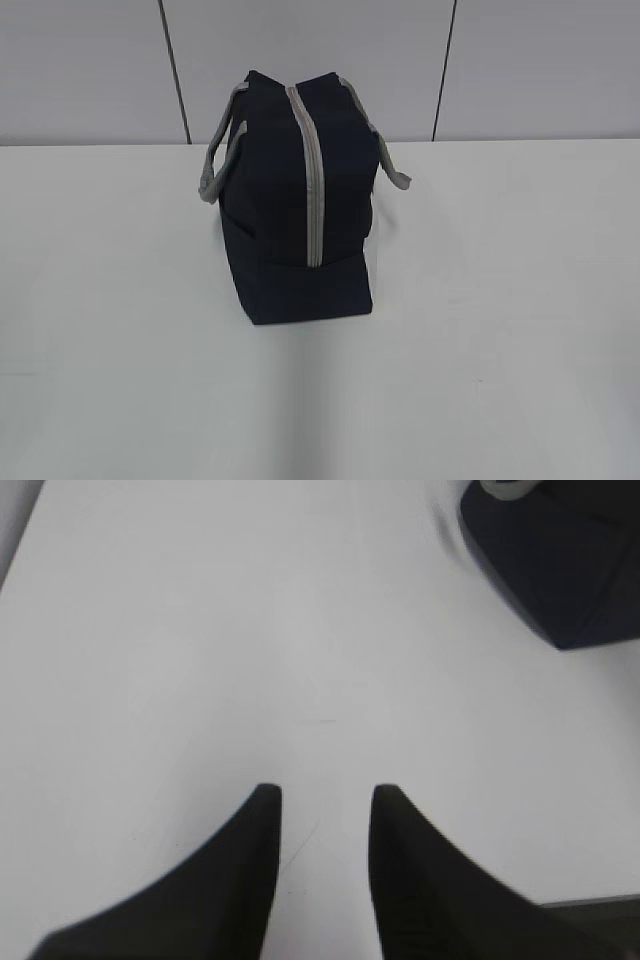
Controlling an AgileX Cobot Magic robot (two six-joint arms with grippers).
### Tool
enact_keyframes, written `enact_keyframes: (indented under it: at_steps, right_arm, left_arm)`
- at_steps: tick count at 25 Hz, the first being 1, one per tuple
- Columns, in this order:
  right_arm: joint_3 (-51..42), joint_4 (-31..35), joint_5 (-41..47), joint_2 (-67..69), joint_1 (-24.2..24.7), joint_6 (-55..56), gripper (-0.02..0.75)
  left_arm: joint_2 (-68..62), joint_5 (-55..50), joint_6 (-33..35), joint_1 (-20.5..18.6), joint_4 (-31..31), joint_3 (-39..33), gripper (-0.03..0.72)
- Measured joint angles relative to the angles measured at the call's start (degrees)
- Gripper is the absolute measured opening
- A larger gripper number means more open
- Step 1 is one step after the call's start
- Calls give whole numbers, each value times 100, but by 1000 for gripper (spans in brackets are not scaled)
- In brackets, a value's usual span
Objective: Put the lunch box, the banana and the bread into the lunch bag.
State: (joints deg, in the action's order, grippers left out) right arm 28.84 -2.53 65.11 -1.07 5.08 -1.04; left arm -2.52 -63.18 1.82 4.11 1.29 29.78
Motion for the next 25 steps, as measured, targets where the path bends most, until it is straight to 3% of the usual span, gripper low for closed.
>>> enact_keyframes:
  at_steps: [8,25]
  right_arm:
    - [0,0,7,0,0,0,405]
    - [0,0,7,0,0,0,405]
  left_arm:
    - [343,-21,0,-518,-1,0,235]
    - [343,-21,0,-523,-27,0,235]
